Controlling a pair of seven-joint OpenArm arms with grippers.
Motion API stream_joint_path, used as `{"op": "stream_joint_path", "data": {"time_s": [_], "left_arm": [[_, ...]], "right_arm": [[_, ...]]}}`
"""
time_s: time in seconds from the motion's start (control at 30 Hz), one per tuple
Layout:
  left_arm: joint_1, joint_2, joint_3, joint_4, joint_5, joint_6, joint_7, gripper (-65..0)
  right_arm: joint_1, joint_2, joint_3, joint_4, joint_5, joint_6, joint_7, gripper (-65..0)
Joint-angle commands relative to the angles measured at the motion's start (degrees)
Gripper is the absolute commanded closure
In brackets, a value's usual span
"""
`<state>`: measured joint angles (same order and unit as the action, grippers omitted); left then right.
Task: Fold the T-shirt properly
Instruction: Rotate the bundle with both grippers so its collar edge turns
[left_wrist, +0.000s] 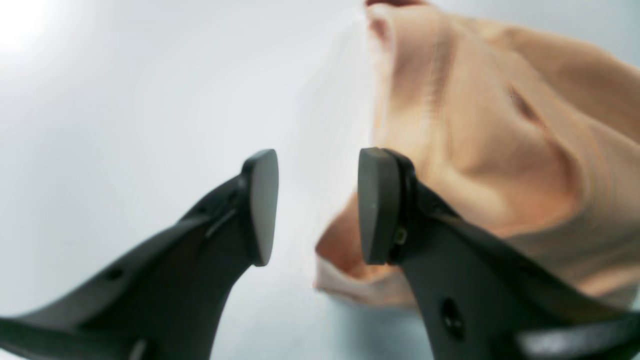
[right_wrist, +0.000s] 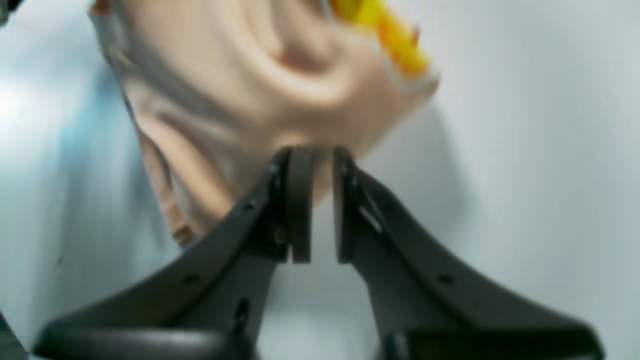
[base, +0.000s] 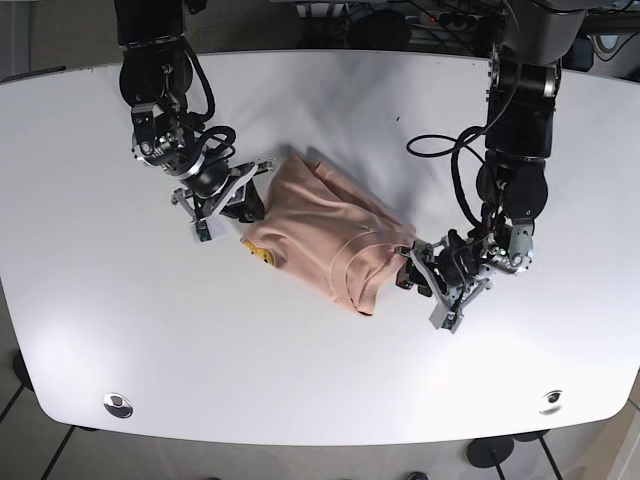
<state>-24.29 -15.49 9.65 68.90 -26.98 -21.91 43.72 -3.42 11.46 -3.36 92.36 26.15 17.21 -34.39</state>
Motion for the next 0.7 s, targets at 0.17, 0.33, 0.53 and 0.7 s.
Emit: {"op": "stream_joint_path", "data": {"time_s": [0.17, 0.33, 0.53, 0.7], "left_arm": [[8.87, 1.29, -0.38, 18.17, -0.84, -0.2, 0.89, -24.0], [15.37, 3.31, -0.55, 20.46, -0.58, 0.15, 1.51, -23.9], [12.29, 3.57, -3.28, 8.5, -0.58, -0.2, 1.15, -23.9], [3.15, 3.57, -2.49, -5.39, -0.58, -0.2, -4.74, -23.9]], "right_arm": [[10.5, 1.77, 0.32, -7.57, 0.79, 0.33, 1.56, -6.8], [16.74, 2.65, -0.38, -18.99, 0.79, 0.77, 1.82, -6.7], [16.3, 2.65, -7.59, -20.31, 0.97, 0.59, 3.67, -6.5], [10.5, 1.15, -8.82, -13.46, 0.88, 0.33, 3.58, -6.5]]}}
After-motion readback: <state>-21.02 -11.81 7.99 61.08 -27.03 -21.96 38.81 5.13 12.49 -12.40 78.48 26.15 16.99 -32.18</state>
